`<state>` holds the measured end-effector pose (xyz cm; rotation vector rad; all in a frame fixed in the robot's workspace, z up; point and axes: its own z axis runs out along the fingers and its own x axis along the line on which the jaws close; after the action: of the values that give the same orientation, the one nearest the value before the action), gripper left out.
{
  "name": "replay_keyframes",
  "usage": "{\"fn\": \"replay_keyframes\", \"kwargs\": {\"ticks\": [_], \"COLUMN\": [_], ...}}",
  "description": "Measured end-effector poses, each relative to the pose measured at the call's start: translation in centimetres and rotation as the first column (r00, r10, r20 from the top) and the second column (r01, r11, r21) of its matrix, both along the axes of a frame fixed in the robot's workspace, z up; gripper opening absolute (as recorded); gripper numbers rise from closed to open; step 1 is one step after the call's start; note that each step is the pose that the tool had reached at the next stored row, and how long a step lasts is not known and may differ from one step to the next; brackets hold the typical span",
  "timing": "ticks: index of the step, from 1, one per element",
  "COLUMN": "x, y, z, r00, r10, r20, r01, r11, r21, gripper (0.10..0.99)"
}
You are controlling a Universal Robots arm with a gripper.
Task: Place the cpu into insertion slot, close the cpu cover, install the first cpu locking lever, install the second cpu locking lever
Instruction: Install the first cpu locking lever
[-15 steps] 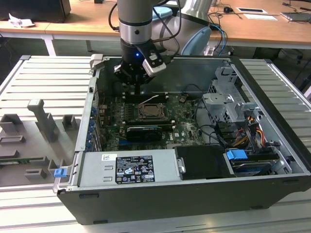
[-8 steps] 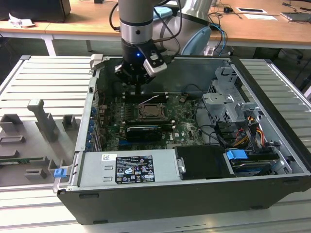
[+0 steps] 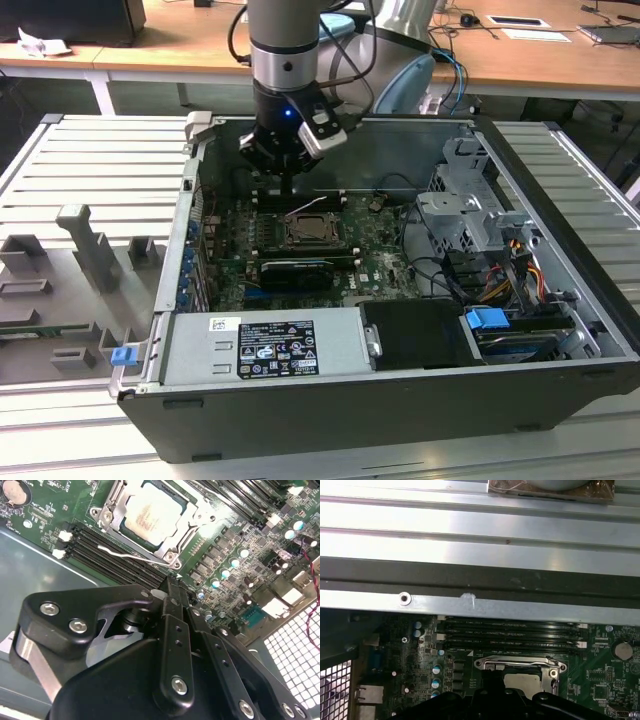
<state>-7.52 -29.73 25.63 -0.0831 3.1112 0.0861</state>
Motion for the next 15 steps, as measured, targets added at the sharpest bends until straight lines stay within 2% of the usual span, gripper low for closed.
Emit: {"fn": "replay_keyframes", "kwargs": {"ticks": [15], "x": [0.54], "y": [0.0], "z": [-0.01], "r00": [1.0], "r10": [0.0], "r20": [0.0], "r01": [0.0], "r11": [1.0], "r21": [0.0], "gripper": [0.106]}}
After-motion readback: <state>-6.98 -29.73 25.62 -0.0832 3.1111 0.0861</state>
